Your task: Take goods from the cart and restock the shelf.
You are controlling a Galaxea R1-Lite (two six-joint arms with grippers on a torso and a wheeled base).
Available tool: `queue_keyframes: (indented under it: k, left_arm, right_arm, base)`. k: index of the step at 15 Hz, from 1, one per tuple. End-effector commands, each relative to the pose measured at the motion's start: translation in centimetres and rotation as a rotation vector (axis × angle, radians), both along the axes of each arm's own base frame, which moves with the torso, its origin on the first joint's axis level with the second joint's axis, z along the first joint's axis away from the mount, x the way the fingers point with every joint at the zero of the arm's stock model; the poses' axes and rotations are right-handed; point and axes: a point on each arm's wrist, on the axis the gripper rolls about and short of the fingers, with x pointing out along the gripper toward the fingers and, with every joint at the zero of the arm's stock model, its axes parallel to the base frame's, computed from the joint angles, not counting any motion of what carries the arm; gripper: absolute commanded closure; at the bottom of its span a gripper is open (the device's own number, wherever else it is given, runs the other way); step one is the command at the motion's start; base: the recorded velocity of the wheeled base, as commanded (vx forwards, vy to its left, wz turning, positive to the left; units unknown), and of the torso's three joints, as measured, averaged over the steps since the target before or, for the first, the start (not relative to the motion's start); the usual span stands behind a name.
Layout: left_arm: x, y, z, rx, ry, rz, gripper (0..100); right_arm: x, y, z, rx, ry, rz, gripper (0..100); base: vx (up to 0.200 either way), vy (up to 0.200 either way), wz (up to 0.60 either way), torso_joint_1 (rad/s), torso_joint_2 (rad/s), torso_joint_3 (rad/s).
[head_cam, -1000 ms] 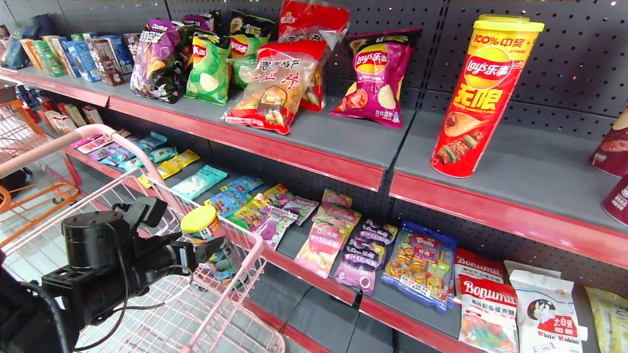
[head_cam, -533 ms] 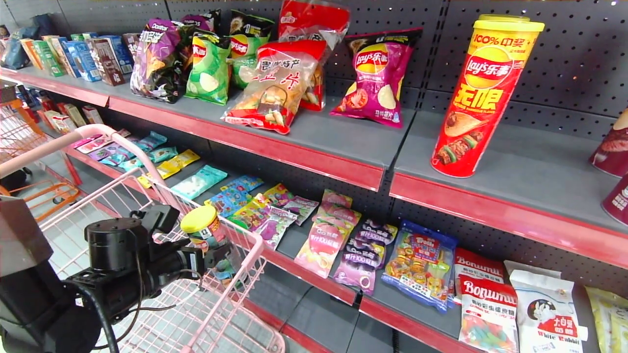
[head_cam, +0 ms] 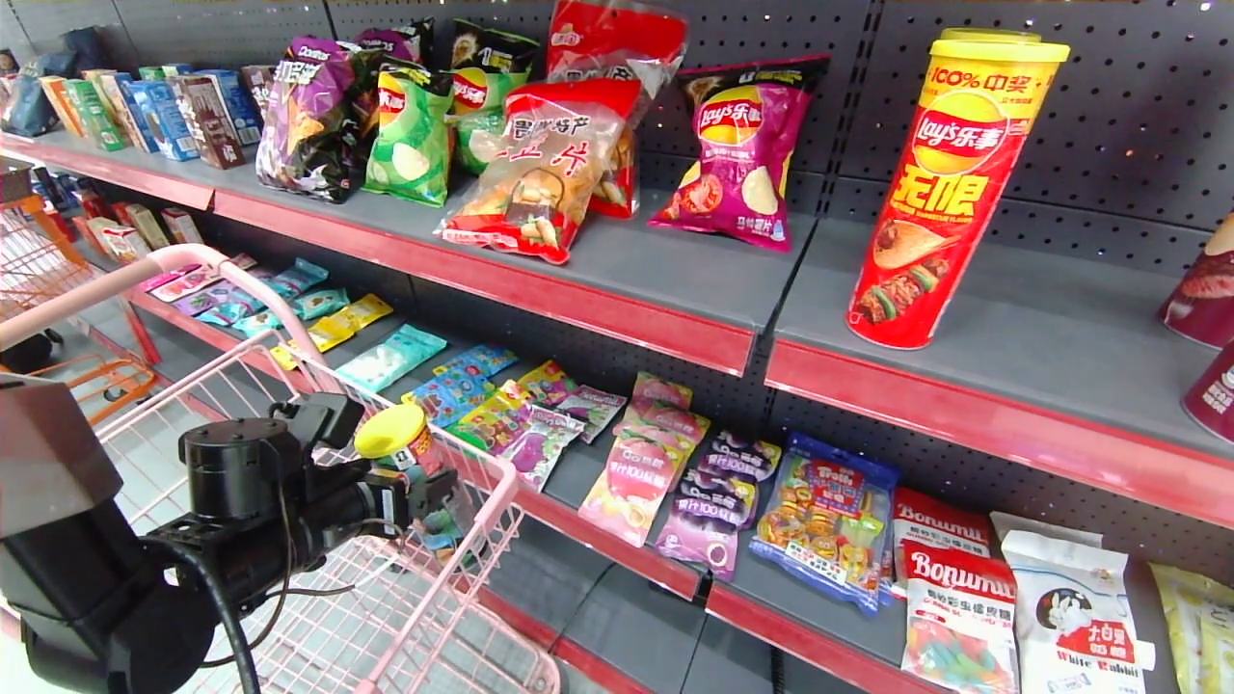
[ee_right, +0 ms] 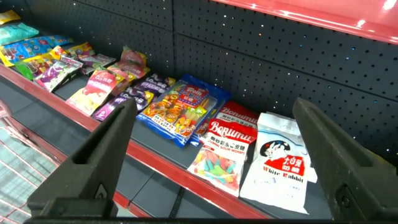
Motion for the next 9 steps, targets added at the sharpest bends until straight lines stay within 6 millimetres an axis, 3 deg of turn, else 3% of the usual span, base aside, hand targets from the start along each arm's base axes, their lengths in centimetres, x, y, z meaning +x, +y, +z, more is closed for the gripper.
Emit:
queue_keyframes:
  k: [1,5,6,9]
  left_arm:
    - [0.27,0.06,-0.03,0.001,-0.003,0.003,0]
    - [0.83,0.51,-0.41,0.010,-0.001,0.019,0]
    - [0.81,0.56,-0.72,0.010,0.011,0.021,100]
    - [0.93,0.50,-0.83,0.011,0.013,0.021,100]
  right_arm:
    - [0.01,0.00,0.01,0.000,0.001,0.000,0]
    - [0.02,0.00,-0.04,0.000,0.002,0.001,0]
    - [0.02,0.00,-0.04,-0.003,0.002,0.000,0]
    - [0.01,0.00,0.01,-0.003,0.001,0.000,0]
  base:
    - [0.000,0.000,0.00,0.000,0.00,0.000]
    - [0.000,0.000,0.00,0.000,0.00,0.000]
    - [0.000,0.000,0.00,0.000,0.00,0.000]
    - [0.000,0.000,0.00,0.000,0.00,0.000]
